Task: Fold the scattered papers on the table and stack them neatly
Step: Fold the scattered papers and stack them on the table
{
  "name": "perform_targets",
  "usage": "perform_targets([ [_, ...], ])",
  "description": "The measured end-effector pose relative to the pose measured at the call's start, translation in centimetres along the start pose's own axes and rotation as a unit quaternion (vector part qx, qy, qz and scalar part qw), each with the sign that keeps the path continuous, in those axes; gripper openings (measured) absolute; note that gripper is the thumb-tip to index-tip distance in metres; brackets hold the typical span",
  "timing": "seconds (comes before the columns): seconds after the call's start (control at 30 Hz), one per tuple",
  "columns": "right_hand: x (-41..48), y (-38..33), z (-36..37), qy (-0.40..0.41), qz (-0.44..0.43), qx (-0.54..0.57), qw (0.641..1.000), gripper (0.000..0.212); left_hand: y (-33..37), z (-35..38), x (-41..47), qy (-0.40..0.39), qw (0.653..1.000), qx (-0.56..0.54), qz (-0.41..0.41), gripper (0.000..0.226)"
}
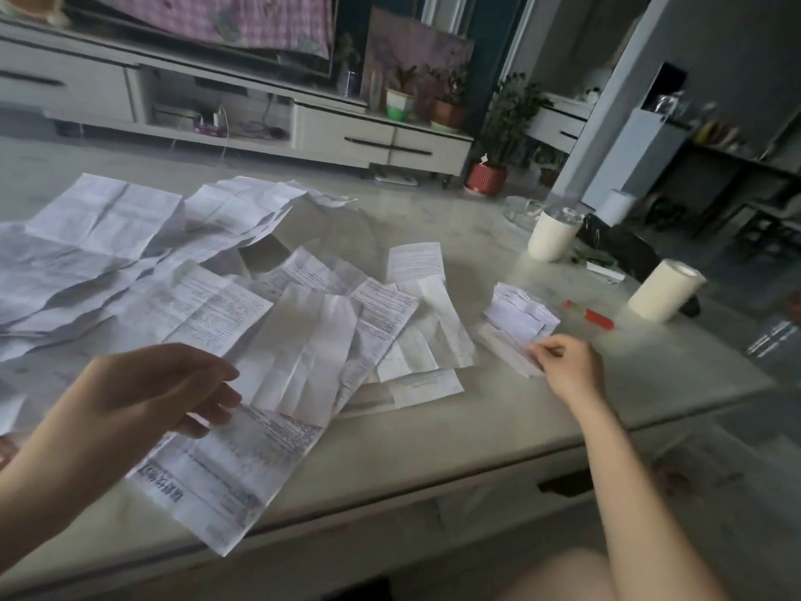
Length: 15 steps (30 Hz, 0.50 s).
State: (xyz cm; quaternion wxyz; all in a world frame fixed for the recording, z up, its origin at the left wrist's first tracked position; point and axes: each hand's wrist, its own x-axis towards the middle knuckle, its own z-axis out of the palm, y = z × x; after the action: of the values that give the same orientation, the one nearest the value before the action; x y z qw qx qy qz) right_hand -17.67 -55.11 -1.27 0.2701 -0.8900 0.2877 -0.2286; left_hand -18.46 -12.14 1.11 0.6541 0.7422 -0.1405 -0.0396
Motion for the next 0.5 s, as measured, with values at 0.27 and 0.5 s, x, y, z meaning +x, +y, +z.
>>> perform_targets([
  [0.27,-2.2,-5.4,-3.2,0.132,-0.072,-0.008,0.989,0.015,-0.2,-2.8,0.4,0.102,0.977,0.168,0.089,0.023],
  [0.5,-10.8,-17.4,3.4,-0.171,-0.332,0.100,0.922,0.008,0.3,-4.9,0.9,0.132,0.935,0.330,0.016,0.026],
])
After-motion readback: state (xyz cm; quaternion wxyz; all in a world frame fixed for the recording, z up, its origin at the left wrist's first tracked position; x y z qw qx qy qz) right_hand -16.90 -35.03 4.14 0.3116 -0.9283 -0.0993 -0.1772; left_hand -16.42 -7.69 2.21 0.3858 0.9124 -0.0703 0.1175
